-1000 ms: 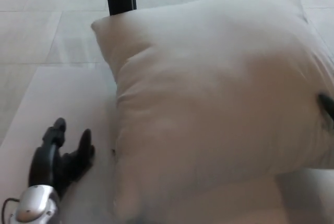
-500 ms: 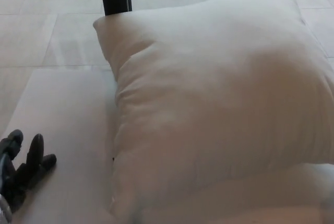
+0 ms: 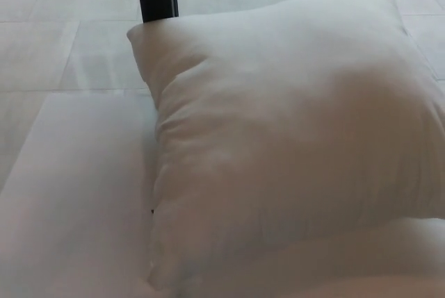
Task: The robot uses its left hand to press on the left side of the pillow kept in the middle of the desk and uses its right hand to lift up and the right side of the pillow and turn it over
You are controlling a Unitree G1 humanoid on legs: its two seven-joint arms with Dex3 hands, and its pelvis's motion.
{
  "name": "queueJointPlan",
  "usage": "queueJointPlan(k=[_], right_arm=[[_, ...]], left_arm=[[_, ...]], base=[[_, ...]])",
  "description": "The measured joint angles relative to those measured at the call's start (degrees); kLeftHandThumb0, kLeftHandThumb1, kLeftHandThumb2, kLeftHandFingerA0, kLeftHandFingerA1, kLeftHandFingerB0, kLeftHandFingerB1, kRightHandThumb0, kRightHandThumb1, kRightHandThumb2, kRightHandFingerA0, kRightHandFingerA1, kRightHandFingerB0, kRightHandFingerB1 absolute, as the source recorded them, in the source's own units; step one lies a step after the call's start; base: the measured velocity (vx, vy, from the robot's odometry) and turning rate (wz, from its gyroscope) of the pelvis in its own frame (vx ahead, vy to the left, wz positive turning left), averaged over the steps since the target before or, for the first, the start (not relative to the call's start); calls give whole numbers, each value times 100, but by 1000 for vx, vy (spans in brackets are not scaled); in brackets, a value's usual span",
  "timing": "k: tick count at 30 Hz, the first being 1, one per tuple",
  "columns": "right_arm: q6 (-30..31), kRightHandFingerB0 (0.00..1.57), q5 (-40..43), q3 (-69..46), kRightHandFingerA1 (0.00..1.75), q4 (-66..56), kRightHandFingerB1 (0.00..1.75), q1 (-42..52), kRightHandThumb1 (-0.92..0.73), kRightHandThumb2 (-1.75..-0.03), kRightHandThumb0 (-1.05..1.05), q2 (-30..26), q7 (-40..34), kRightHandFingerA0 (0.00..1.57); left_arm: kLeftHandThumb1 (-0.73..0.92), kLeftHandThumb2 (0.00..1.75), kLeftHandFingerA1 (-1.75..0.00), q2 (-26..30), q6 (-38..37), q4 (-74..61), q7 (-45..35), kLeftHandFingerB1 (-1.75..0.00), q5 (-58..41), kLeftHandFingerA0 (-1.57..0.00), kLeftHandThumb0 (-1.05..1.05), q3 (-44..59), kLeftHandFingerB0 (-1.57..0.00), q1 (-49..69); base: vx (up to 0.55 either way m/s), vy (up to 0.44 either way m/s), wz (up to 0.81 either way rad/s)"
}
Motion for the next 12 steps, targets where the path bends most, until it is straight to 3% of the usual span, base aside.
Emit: queueJointPlan(k=[1, 2, 3, 4, 5, 6, 7, 8, 9, 10, 11, 12], right_arm=[[-44, 0, 32, -142, 31, 157, 22, 42, -70, -116, -92, -26, -23, 0], [-103, 0, 75, -312, 24, 352, 16, 90, -79, -117, -103, -52, -52, 4], [-167, 0, 119, -483, 35, 562, 5, 133, -86, -76, -92, -72, -91, 0], [-229, 0, 156, -637, 28, 755, 12, 170, -76, -116, -100, -82, -122, 0], [-294, 0, 198, -781, 28, 950, 12, 204, -76, -116, -100, -88, -150, 0], [-367, 0, 257, -939, 101, 1171, 25, 230, -89, -67, -95, -88, -181, 33], [-418, 0, 298, -1054, 84, 1337, 30, 245, -86, -66, -93, -88, -218, 36], [-467, 6, 337, -1167, 110, 1510, 22, 252, -70, -113, -94, -88, -263, 62], [-536, 6, 374, -1298, 110, 1729, 22, 258, -70, -113, -94, -88, -332, 62], [-593, 7, 406, -1391, 90, 1903, 50, 263, -62, -102, -87, -88, -390, 65], [-658, 7, 439, -1468, 90, 2080, 50, 269, -62, -102, -87, -87, -445, 65], [-732, 7, 462, -1508, 107, 2255, 53, 281, -58, -95, -85, -81, -510, 77]], left_arm=[[43, 65, -92, 16, 0, 24, -8, -135, -8, -25, -105, 93, 0, 80], [31, 89, -91, 32, 0, 61, -17, -111, -18, -20, -105, 204, -1, 188], [27, 87, -93, 40, 0, 108, -32, -110, -30, -22, -105, 323, -1, 318], [30, 90, -93, 42, 0, 155, -52, -108, -47, -21, -105, 431, 0, 434], [30, 90, -93, 42, -1, 224, -73, -108, -67, -21, -105, 533, 0, 553], [29, 90, -94, 43, -6, 335, -98, -105, -92, -24, -105, 640, 0, 685], [-10, 79, -85, 38, -7, 420, -124, -79, -109, -45, -54, 715, -8, 794], [29, 91, -94, 31, -8, 492, -144, -107, -121, -34, -105, 780, -4, 905], [29, 91, -94, 11, -10, 582, -169, -107, -135, -34, -105, 856, -4, 1049], [28, 94, -96, -9, -11, 653, -189, -109, -146, -38, -105, 912, -3, 1160], [28, 94, -96, -44, -25, 724, -211, -109, -156, -38, -105, 963, -3, 1286], [36, 71, -96, -112, -56, 807, -232, -142, -161, -42, -105, 1000, 0, 1434]], base=[[0, 0, 0], [0, 0, 0], [0, 0, 0], [0, 0, 0], [0, 0, 0], [0, 0, 0], [0, 0, 0], [0, 0, 0], [0, 0, 0], [0, 0, 0], [0, 0, 0], [0, 0, 0]])
